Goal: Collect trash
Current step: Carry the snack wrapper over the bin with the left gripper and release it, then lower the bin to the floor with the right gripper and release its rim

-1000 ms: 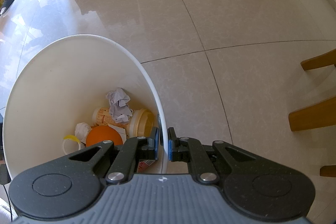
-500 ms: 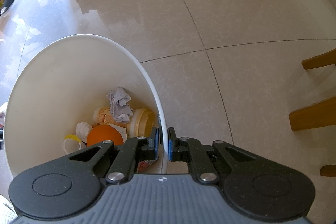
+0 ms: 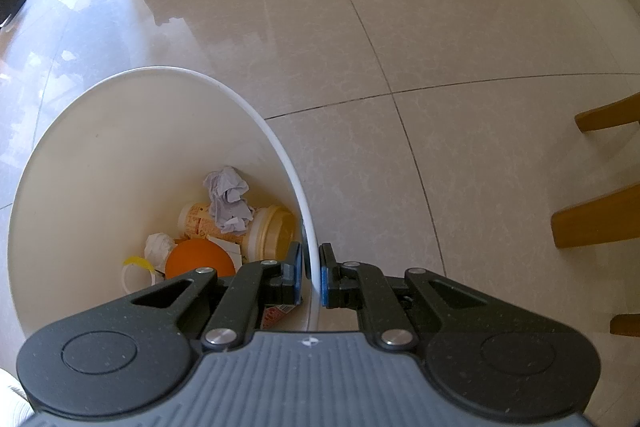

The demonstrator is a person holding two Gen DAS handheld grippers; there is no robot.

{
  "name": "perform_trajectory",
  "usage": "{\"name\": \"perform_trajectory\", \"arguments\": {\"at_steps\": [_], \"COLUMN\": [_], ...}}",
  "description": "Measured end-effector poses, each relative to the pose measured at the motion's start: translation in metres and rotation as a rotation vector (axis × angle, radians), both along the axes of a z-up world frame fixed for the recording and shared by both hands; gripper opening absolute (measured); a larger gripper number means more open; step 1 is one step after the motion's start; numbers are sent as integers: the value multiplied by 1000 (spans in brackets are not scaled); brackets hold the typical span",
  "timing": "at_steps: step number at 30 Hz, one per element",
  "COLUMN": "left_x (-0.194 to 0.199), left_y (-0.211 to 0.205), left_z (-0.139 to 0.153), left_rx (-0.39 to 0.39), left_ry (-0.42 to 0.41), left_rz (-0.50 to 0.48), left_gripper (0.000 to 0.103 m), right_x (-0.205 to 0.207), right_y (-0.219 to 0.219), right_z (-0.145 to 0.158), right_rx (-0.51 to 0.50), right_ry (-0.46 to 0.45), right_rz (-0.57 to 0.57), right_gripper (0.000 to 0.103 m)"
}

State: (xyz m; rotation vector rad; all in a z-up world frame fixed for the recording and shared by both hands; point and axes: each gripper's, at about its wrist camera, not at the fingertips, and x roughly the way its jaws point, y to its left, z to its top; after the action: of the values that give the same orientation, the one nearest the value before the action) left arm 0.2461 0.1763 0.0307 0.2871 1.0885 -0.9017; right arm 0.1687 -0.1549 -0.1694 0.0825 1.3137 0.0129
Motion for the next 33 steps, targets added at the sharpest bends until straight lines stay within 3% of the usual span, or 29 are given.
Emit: {"name": "perform_trajectory", "arguments": {"at_steps": [3,5,6,7,13,22,28,33], "left_x": [-2,-12,-15,-17,-22,-27,-39,-49], "left_y": [-13,-18,-21,-23,-25,-25,-23,-13], "left_z": [-5,-6,-6,-8,-9,-12,-27,-40], "left_rx": [-10,-13,-6,-1,22,64,97,74], "left_ry": [12,8,2,-3,-1,-94,-153,-137], "left_rz": [-22,-40,-41,-43,-60,-41,8,100], "left_gripper": [55,71,86,88,91,97,97,99], "right_x": [0,0,0,-1,0,0,-1,-1], "right_y": [1,1,1,1,-1,-2,-2,-1], "right_z": [0,0,0,0,0,0,-1,-1], "right_rx": [-1,-1,0,1,5,7,8,6], "right_ry": [0,-1,-1,-2,-1,-2,-4,-5], "right_rz": [1,2,2,2,2,3,5,7], "right_gripper": [11,11,11,11,11,11,11,12]}}
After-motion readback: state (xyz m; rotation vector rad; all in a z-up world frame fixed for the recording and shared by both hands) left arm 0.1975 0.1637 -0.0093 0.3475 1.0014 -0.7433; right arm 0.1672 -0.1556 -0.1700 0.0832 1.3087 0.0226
